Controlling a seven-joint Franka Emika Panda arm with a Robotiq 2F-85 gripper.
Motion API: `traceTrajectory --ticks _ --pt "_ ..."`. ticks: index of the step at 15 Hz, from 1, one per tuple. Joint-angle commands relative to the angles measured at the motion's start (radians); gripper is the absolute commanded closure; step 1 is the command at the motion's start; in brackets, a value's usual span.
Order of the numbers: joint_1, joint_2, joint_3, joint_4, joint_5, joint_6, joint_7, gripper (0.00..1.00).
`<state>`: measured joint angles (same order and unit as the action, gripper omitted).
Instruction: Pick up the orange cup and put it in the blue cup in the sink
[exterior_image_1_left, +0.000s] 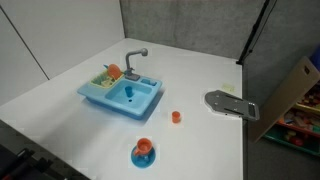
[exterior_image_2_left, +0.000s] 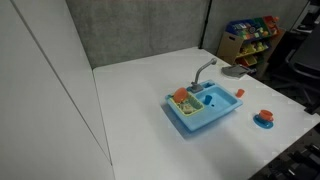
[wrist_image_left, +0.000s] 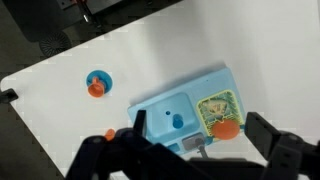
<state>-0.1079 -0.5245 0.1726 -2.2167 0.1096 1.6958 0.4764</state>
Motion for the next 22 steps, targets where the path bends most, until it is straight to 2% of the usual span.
traceTrajectory --ticks 1,13,17,22 --pt "-0.013 0.092 -0.028 0.085 -0.043 0.026 0.050 0.00" --pt "-0.020 0.335 -0.152 0.183 -0.139 0.163 0.005 0.00" --pt "-0.027 0.421 -0.193 0.204 -0.176 0.213 0.024 0.00" --pt "-0.028 0.520 -0.249 0.251 -0.165 0.233 0.009 0.00"
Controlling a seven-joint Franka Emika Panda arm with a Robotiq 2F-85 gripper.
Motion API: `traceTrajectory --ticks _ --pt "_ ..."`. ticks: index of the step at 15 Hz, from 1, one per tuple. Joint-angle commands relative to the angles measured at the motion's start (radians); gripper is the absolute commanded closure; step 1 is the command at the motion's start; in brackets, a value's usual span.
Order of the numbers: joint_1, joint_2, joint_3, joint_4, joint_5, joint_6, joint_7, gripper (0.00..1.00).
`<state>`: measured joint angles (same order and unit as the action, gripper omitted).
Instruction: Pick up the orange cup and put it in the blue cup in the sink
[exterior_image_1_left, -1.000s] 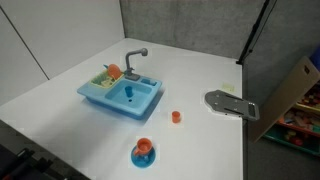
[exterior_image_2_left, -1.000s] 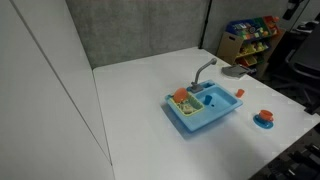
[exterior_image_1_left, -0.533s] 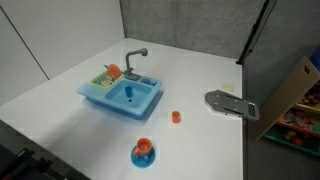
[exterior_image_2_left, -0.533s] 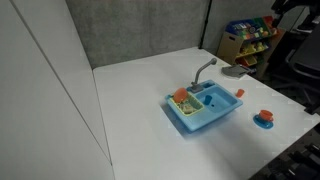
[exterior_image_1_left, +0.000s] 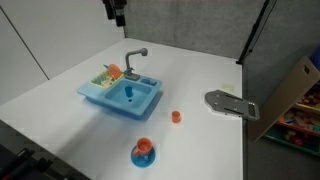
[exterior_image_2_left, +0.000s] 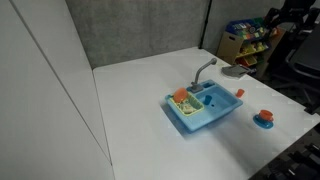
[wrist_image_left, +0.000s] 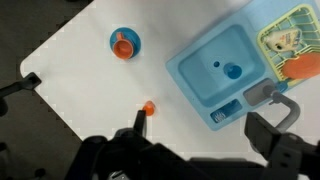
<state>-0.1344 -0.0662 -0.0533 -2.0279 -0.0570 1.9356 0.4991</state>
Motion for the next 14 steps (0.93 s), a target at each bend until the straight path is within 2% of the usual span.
traceTrajectory --ticks 1,2,3,10,14 --pt "-0.001 0.078 -0.031 0.074 0.004 -0.009 -0.013 0.00" --pt "0.001 0.084 -0.037 0.081 -0.001 -0.014 0.000 0.00" --pt "0.009 0.053 -0.035 0.034 0.000 -0.001 -0.001 0.00" --pt "0.010 0.076 -0.043 0.057 0.000 -0.001 -0.001 0.00" --pt "-0.003 0.123 -0.059 0.125 0.067 -0.013 -0.051 0.00"
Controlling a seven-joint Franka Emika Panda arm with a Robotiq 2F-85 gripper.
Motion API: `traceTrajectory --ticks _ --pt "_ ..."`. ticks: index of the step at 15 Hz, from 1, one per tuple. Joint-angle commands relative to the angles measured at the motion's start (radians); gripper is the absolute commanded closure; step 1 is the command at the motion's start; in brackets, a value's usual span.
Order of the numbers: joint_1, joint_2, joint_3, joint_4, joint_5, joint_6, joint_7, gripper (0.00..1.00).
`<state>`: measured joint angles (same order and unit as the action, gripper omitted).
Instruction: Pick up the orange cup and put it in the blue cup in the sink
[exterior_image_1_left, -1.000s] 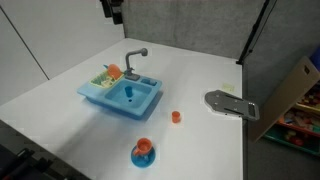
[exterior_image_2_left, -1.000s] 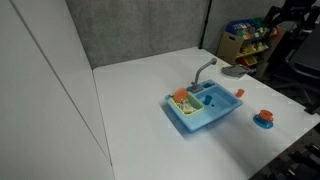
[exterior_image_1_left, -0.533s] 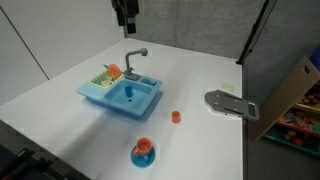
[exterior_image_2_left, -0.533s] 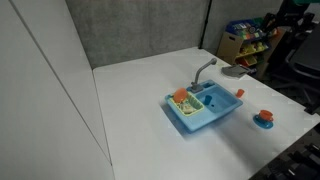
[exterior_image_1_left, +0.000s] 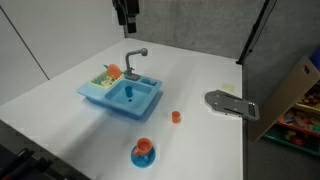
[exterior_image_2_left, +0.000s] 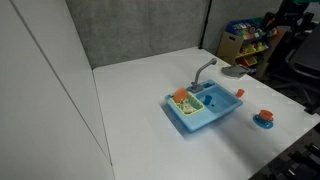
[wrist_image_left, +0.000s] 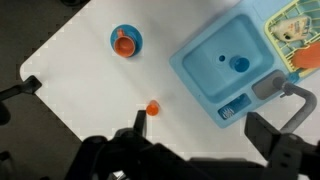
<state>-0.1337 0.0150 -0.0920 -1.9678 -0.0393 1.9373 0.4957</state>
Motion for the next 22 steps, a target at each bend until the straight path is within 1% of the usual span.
traceTrajectory --ticks 1,5,8,12,16,19,22 --pt "-0.006 0.056 -0.025 0.081 0.062 -0.012 -0.051 0.00" --pt "-0.012 0.131 -0.049 0.162 0.097 -0.014 -0.080 0.00" --pt "-0.015 0.194 -0.064 0.206 0.076 0.008 -0.105 0.00" --pt "-0.022 0.284 -0.078 0.232 0.062 0.104 -0.179 0.00" --pt "-0.049 0.371 -0.078 0.260 0.086 0.185 -0.287 0.00" --pt "-0.066 0.428 -0.079 0.293 0.089 0.198 -0.317 0.00" --pt "-0.076 0.480 -0.083 0.325 0.082 0.194 -0.317 0.00"
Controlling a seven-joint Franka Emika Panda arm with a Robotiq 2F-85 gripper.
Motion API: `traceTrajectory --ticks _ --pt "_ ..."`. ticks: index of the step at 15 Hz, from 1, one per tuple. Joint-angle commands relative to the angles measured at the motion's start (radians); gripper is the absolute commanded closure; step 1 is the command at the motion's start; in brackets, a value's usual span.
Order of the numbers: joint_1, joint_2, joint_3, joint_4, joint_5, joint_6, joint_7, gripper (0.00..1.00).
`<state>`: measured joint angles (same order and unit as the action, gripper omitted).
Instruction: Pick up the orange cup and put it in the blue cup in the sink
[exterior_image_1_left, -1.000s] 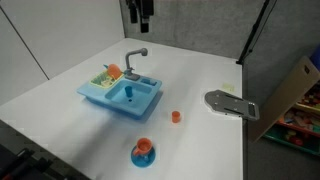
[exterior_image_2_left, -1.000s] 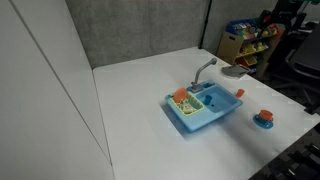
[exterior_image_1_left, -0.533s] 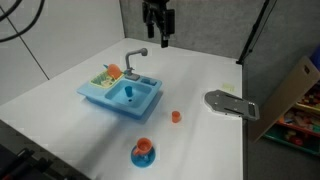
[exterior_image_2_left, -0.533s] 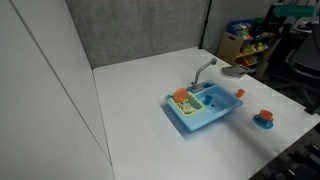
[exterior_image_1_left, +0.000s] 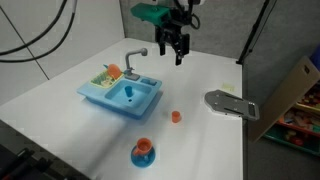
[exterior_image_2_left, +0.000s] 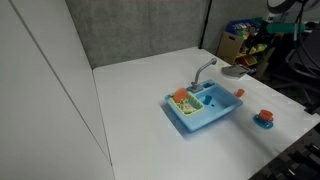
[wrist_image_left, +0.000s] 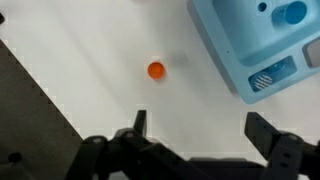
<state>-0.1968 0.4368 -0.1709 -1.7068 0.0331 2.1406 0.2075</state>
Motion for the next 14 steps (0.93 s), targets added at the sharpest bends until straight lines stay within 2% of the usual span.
traceTrajectory --ticks 1,6,7,11,14 --pt "-0.014 0.072 -0.005 0.070 0.006 -0.007 -0.028 0.00" --pt "-0.020 0.118 -0.008 0.085 0.005 -0.003 -0.024 0.00" --pt "-0.010 0.097 -0.009 0.051 0.003 -0.003 -0.008 0.00" --pt "-0.011 0.109 -0.011 0.060 0.002 -0.003 -0.008 0.00" --pt "-0.015 0.125 -0.002 0.056 -0.001 0.014 -0.046 0.00"
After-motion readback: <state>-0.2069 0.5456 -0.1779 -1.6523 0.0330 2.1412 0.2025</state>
